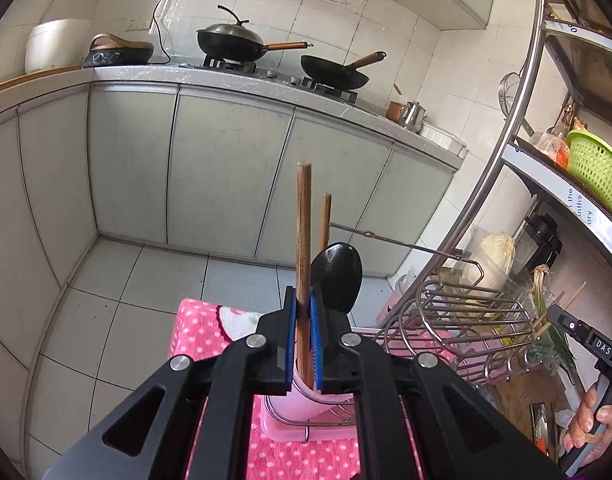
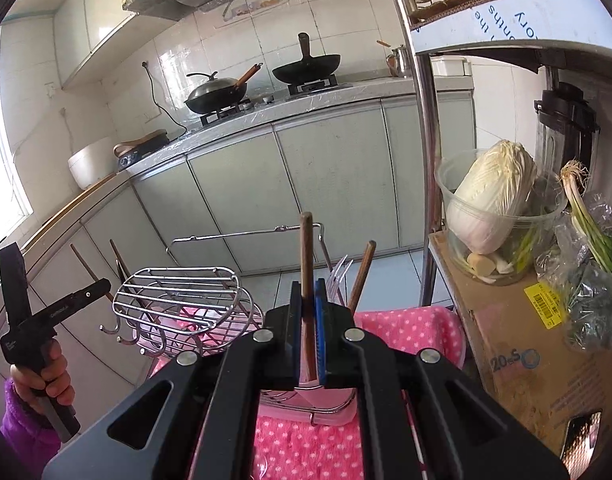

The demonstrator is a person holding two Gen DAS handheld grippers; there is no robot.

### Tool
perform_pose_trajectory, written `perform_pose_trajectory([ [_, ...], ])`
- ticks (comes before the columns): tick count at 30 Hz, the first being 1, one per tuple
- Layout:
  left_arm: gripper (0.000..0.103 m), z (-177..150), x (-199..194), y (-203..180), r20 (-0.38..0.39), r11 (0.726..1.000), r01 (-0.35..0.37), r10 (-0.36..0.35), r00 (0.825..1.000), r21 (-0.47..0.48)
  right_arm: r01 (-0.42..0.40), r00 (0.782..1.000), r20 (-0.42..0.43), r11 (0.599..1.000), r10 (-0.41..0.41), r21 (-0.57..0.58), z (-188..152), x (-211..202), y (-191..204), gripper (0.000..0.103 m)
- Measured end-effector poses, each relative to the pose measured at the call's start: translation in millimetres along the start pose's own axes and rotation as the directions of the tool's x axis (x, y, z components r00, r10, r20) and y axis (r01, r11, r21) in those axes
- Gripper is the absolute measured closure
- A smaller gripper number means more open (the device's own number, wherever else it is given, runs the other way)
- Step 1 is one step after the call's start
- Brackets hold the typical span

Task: Organize utensils
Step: 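Lower the wooden chopsticks into the pink cup and open both tools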

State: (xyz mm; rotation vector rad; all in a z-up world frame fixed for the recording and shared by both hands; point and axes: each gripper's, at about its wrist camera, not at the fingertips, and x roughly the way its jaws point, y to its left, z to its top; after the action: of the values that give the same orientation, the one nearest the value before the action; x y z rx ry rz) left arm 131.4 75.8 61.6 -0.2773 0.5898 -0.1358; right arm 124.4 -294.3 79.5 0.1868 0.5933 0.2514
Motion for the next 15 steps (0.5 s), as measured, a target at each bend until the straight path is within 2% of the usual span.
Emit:
perform_pose_trajectory([
  [9,0.094,-10,14,0,-0.04,1.0,-0.005,0.005,0.999,-0.005,0.018,0.998,-0.054,1.0,-0.017,0.012,-11,15,-6,0.097],
  [15,0.077,-10,14,2,-0.045,1.0,-0.008,0.007,0.999,-0.029,0.014,0.995,-0.1,1.0,-0.013,0.014,-13,19,-6,0.094],
])
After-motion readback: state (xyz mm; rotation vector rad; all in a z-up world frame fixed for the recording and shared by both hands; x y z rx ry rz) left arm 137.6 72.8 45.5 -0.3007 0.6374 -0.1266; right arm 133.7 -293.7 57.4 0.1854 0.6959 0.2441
